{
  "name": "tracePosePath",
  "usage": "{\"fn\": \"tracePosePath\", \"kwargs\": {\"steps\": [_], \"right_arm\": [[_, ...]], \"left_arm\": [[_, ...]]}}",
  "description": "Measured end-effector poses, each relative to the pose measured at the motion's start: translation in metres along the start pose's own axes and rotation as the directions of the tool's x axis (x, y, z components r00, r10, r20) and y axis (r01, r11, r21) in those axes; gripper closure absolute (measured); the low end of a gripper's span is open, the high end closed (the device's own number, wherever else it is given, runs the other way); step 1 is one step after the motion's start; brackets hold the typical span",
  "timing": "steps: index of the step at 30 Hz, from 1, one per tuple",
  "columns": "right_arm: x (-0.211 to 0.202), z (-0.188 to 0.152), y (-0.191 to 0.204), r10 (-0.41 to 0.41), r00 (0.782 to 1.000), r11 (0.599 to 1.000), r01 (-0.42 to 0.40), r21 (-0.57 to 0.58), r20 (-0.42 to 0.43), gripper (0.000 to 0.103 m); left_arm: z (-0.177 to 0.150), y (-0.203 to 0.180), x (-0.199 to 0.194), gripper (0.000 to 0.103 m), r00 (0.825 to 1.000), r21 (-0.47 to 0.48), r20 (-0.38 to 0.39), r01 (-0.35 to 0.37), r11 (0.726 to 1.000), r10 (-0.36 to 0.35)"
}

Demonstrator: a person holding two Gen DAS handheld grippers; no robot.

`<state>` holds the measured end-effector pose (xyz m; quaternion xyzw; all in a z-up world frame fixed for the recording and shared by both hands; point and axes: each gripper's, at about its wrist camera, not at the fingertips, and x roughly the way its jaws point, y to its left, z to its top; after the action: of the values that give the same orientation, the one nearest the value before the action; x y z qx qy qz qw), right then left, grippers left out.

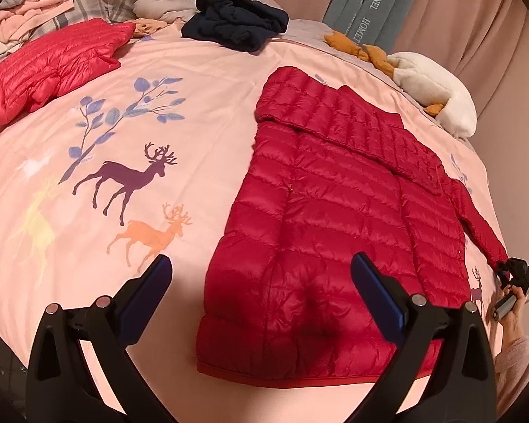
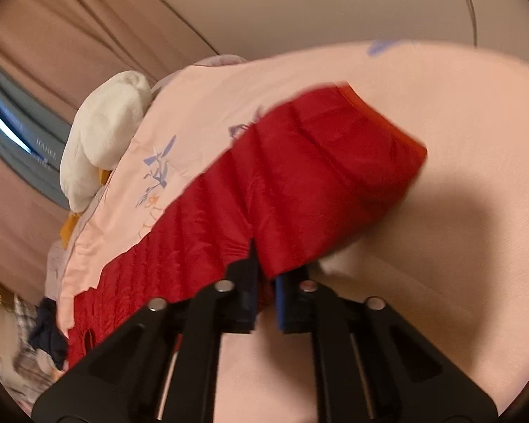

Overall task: Fold large clothes
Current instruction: 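Lift the sleeve and fold it across the jacket body, then open the right gripper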

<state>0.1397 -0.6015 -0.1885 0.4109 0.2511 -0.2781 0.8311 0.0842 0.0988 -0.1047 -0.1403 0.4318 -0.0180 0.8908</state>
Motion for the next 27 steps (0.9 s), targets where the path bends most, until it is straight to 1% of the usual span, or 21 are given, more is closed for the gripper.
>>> {"fn": "tracePosePath", "kwargs": {"steps": [2, 4, 8, 11, 12, 15, 19, 23, 27], "right_arm": [[-0.009, 0.0, 0.013, 0.004, 1.0, 0.999, -0.002, -0.052, 0.029, 0.099], [-0.019, 0.0, 0.026, 0.032, 0.998, 0.995, -0.027, -0.091, 0.051, 0.099], [-0.038, 0.002, 0.057, 0.106, 0.992, 0.985, -0.094, -0.148, 0.075, 0.099], [-0.054, 0.0, 0.086, 0.167, 0.982, 0.967, -0.146, -0.207, 0.084, 0.1], [-0.062, -0.003, 0.099, 0.195, 0.977, 0.956, -0.17, -0.238, 0.085, 0.1], [-0.078, -0.011, 0.127, 0.241, 0.967, 0.927, -0.204, -0.313, 0.083, 0.1], [-0.097, -0.029, 0.165, 0.288, 0.955, 0.877, -0.23, -0.421, 0.077, 0.1], [-0.109, -0.047, 0.194, 0.328, 0.943, 0.834, -0.266, -0.484, 0.047, 0.1], [-0.121, -0.073, 0.227, 0.362, 0.932, 0.771, -0.297, -0.563, 0.005, 0.1]], "left_arm": [[0.0, 0.001, 0.0, 0.001, 1.0, -0.001, -0.002, 0.004, 1.0, -0.004], [-0.001, 0.004, 0.0, 0.001, 1.0, -0.005, -0.002, 0.009, 1.0, -0.009], [-0.003, 0.008, 0.0, 0.001, 1.0, -0.012, 0.0, 0.018, 1.0, -0.018], [-0.004, 0.011, -0.001, 0.001, 1.0, -0.017, -0.002, 0.028, 0.999, -0.029], [-0.005, 0.012, -0.001, 0.001, 1.0, -0.017, -0.002, 0.031, 0.999, -0.031], [-0.006, 0.016, -0.003, 0.001, 0.999, -0.027, 0.0, 0.045, 0.999, -0.045], [-0.008, 0.02, -0.005, 0.001, 0.998, -0.036, 0.003, 0.057, 0.998, -0.057], [-0.009, 0.026, -0.008, 0.001, 0.997, -0.045, 0.007, 0.071, 0.996, -0.071], [-0.01, 0.032, -0.01, 0.001, 0.996, -0.059, 0.009, 0.086, 0.995, -0.086]]}}
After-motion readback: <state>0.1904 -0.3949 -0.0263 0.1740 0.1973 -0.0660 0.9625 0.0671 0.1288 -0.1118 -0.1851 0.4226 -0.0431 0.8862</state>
